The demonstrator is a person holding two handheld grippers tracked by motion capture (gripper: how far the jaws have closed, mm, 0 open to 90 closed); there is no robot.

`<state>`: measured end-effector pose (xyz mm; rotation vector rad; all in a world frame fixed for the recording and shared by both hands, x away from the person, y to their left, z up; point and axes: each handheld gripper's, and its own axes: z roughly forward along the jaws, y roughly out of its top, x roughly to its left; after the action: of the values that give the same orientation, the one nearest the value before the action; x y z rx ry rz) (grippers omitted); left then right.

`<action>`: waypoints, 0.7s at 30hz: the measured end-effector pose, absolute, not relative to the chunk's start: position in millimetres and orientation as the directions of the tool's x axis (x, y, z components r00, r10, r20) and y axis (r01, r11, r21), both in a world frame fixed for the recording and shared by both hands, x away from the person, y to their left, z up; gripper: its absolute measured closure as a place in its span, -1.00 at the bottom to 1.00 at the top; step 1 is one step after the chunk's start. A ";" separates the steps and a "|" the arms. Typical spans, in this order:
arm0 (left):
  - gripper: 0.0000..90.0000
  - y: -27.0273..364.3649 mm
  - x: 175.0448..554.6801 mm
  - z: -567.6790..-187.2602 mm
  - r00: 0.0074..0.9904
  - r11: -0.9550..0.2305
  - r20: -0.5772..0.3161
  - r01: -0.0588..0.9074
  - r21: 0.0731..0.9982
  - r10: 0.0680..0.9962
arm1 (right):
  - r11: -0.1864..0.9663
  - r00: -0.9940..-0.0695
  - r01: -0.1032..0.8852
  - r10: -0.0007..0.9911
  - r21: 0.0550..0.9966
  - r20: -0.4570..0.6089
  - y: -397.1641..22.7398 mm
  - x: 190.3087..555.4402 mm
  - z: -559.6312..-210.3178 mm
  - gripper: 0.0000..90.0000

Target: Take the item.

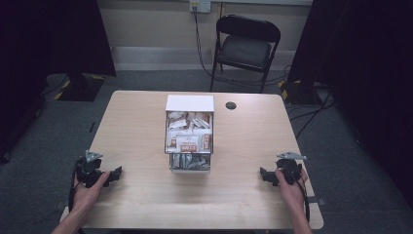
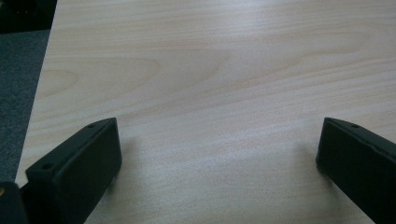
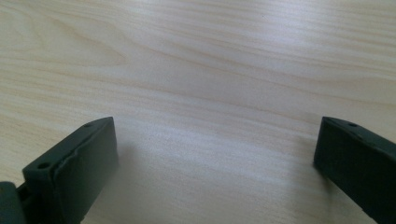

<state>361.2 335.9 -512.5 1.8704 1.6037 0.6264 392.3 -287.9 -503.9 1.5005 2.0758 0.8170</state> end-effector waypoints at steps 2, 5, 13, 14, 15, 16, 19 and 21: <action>-1.00 336.4 361.4 -512.4 0.169 -0.104 -0.024 0.708 0.699 0.985 | 0.233 -0.307 0.685 0.951 0.690 -0.016 -287.9 392.3 -503.8 -1.00; -0.99 336.7 361.6 -512.4 0.178 -0.112 -0.021 0.705 0.701 0.984 | 0.234 -0.308 0.685 0.951 0.690 -0.017 -288.0 392.3 -503.9 -1.00; -0.64 343.3 360.5 -505.7 0.149 -0.084 -0.036 0.723 0.686 0.988 | 0.233 -0.307 0.686 0.952 0.690 -0.016 -287.9 392.3 -503.8 -1.00; -0.64 343.0 360.3 -505.5 0.146 -0.082 -0.036 0.724 0.685 0.989 | 0.233 -0.307 0.685 0.952 0.690 -0.016 -287.9 392.3 -503.8 -1.00; -0.63 343.0 360.3 -505.5 0.146 -0.082 -0.036 0.724 0.685 0.989 | 0.233 -0.307 0.685 0.952 0.690 -0.016 -287.9 392.3 -503.8 -1.00; -0.63 341.8 360.2 -505.0 0.152 -0.082 -0.042 0.724 0.685 0.988 | 0.233 -0.307 0.686 0.952 0.690 -0.016 -287.9 392.3 -503.8 -1.00; -0.60 342.2 360.9 -501.4 0.174 -0.076 -0.079 0.733 0.676 0.981 | 0.233 -0.307 0.685 0.951 0.690 -0.017 -287.9 392.3 -503.9 -1.00; -0.59 342.1 360.5 -498.2 0.176 -0.067 -0.089 0.720 0.690 0.980 | 0.233 -0.307 0.686 0.952 0.690 -0.016 -287.9 392.3 -503.8 -1.00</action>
<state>360.5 342.1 -498.2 1.8467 1.6023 0.5484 392.3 -287.9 -503.8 1.5010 2.0754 0.8168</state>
